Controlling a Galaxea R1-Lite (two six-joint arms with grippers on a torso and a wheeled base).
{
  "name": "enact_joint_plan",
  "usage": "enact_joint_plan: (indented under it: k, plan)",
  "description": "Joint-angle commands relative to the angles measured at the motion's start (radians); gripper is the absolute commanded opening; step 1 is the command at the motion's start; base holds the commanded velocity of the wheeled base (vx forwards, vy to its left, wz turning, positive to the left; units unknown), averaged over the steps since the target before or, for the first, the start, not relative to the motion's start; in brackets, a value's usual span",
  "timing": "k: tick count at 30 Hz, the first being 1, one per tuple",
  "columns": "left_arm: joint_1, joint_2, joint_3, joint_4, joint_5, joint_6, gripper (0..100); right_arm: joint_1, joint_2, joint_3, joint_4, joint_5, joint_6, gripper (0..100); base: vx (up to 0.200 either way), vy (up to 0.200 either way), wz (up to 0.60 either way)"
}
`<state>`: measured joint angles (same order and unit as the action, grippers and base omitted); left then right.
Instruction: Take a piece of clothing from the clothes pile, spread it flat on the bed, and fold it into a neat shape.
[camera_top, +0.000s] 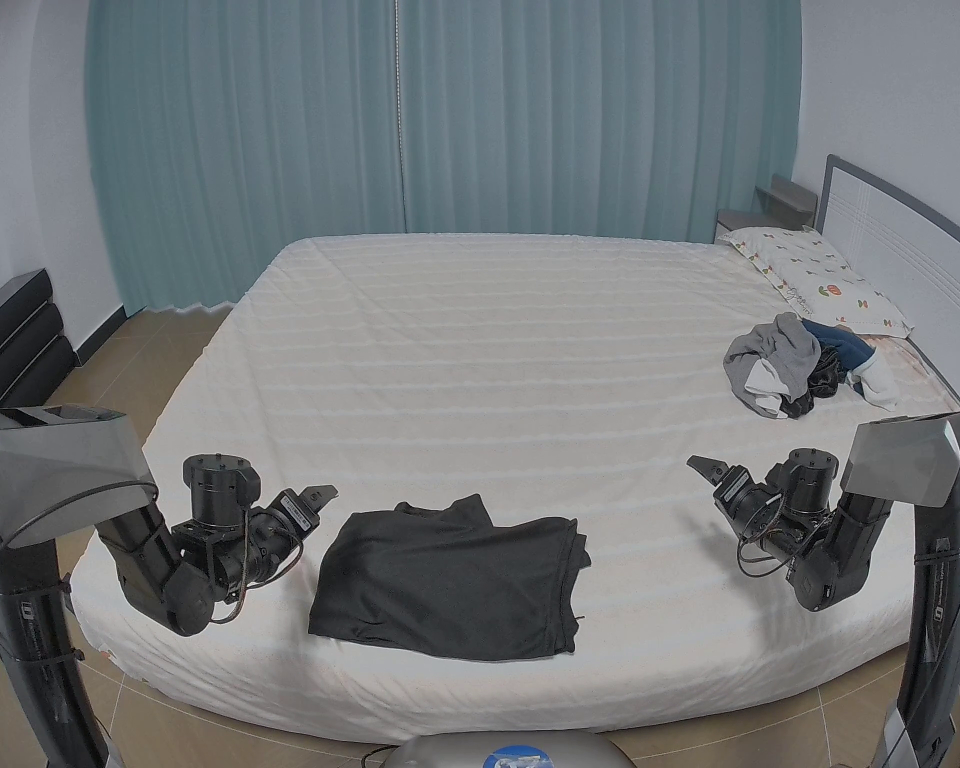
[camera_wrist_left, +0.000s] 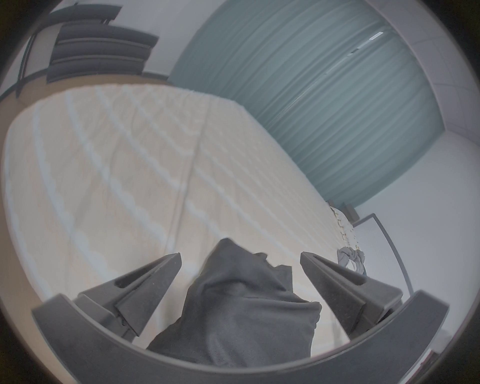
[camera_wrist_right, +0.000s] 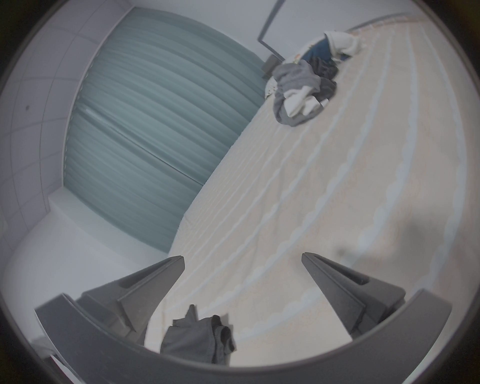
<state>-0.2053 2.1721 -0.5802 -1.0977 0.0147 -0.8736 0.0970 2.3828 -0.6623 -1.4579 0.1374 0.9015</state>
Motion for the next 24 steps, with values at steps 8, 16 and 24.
enact_joint_plan:
  k: [8, 16, 24]
  plan:
    - [0.004, -0.327, 0.227, -0.194, 0.088, 0.268, 100, 0.070, -0.415, 0.217, 0.047, -0.107, -0.231, 100, 0.000, 0.000, 0.00]
    - [0.004, -0.664, 0.410, -0.202, 0.088, 0.344, 100, 0.082, -0.792, 0.472, 0.053, -0.127, -0.441, 100, 0.000, 0.000, 0.00]
    - [0.001, -1.009, 0.559, -0.188, 0.083, 0.498, 100, 0.066, -1.281, 0.662, 0.231, -0.154, -0.520, 100, 0.000, 0.000, 0.00]
